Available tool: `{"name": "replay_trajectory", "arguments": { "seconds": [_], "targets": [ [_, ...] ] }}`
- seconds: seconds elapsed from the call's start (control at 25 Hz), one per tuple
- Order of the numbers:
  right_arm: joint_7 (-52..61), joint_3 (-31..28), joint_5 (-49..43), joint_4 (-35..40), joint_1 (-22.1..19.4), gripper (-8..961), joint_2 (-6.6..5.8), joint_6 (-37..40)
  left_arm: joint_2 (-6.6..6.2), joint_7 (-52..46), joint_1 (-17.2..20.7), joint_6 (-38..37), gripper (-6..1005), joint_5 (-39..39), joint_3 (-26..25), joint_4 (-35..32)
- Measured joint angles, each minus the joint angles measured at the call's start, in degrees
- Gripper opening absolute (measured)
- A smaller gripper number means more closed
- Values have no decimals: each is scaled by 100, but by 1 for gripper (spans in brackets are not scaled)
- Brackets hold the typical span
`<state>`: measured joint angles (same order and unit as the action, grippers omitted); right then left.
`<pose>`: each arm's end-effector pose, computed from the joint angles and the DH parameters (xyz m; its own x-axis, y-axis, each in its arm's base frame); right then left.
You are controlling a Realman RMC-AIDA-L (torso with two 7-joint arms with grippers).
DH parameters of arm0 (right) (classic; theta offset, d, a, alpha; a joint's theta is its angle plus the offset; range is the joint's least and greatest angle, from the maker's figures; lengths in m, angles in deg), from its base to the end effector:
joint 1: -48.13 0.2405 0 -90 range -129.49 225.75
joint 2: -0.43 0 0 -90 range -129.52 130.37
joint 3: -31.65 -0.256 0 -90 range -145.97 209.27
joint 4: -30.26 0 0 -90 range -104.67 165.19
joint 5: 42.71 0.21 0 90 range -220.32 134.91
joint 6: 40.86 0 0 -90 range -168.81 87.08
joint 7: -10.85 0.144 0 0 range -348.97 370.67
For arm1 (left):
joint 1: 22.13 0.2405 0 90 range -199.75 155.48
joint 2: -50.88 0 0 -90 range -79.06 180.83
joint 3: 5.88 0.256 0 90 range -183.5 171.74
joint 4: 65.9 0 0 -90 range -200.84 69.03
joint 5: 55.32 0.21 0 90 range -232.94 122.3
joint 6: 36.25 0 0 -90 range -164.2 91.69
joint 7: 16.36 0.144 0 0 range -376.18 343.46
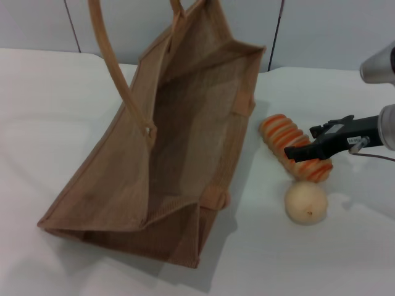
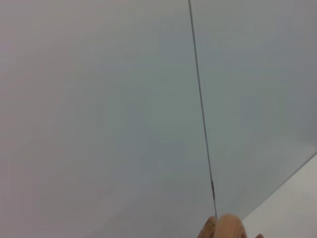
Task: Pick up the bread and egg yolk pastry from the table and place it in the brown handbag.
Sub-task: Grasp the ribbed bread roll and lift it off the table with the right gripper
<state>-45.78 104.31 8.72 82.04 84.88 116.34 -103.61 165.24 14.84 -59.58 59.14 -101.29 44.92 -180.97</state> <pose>0.2233 0.4034 -0.0144 0.8198 -0.5630 -0.1052 -0.5516 -0.7268 -0.4092 -0.0663 0.3477 0.1860 0.9033 0.2627 0.3390 0.4279 -0.6067 -0.6700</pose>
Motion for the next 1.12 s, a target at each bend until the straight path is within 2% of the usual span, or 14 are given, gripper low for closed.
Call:
{"name": "replay_trajectory", "arguments": {
  "seconds": [0.44, 1.12],
  "targets": [
    [62, 28, -301, -697, 345, 878, -4, 215, 16, 0, -22, 51, 117, 0, 9, -34],
    [341, 11, -376, -526, 342, 880, 1, 273, -8, 0, 4, 60, 116, 0, 9, 1]
  ]
}}
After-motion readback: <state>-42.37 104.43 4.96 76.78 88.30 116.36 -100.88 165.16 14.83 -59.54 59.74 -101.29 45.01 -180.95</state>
